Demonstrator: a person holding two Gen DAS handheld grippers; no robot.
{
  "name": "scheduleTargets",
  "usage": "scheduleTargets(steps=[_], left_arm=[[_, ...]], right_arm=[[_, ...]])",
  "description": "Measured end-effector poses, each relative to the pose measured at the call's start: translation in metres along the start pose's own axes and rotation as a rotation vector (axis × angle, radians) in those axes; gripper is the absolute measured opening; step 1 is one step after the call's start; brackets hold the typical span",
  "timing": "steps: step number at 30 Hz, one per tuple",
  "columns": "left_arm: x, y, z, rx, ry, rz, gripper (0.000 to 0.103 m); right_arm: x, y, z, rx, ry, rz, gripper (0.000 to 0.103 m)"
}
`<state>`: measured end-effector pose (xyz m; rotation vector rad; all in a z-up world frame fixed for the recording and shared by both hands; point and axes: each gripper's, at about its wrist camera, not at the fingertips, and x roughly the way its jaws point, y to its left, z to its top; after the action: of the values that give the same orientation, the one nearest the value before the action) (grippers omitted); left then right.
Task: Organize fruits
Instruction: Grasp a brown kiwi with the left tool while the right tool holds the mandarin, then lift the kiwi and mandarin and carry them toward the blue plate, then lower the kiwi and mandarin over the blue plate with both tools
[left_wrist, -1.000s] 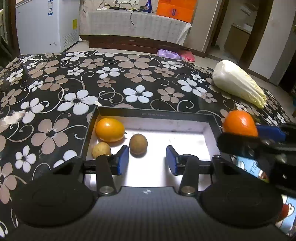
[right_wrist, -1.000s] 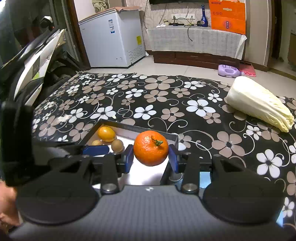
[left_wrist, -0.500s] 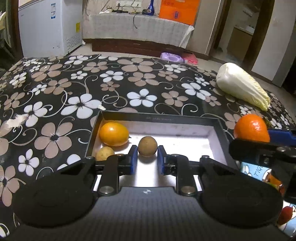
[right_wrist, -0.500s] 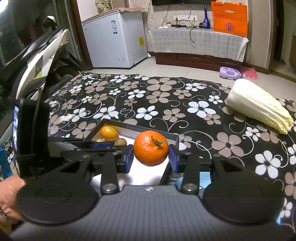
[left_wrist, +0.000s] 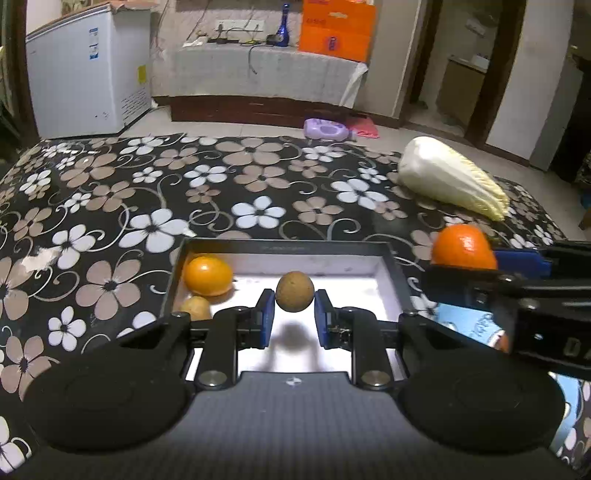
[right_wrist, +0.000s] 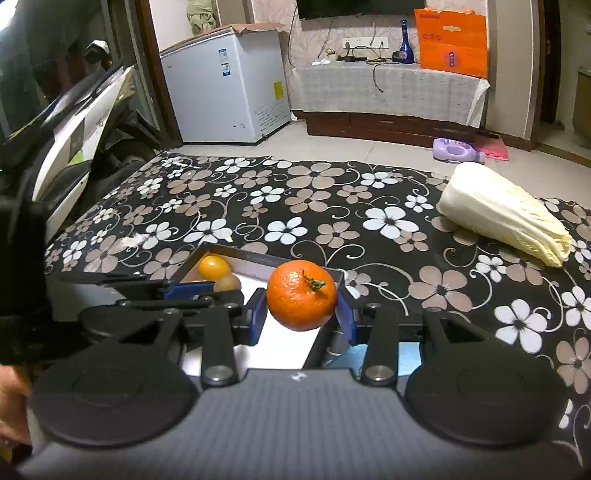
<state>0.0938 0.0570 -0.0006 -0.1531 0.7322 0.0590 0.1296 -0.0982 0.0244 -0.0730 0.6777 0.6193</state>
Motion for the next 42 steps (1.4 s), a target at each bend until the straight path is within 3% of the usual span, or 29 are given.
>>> scheduleTargets(steps=[19, 42], left_arm=[[-0.007, -0.051, -0.005, 0.060, -0.012, -0.085, 0.027], [-0.001, -0.086, -0.014, 0.118, -0.004, -0.145, 0.027]], right_arm=[[-0.027, -0.033, -0.010, 0.030, -0.023, -0.045, 0.043], [-0.052, -0.078, -0.025, 0.085, -0.030, -0.119, 0.043]])
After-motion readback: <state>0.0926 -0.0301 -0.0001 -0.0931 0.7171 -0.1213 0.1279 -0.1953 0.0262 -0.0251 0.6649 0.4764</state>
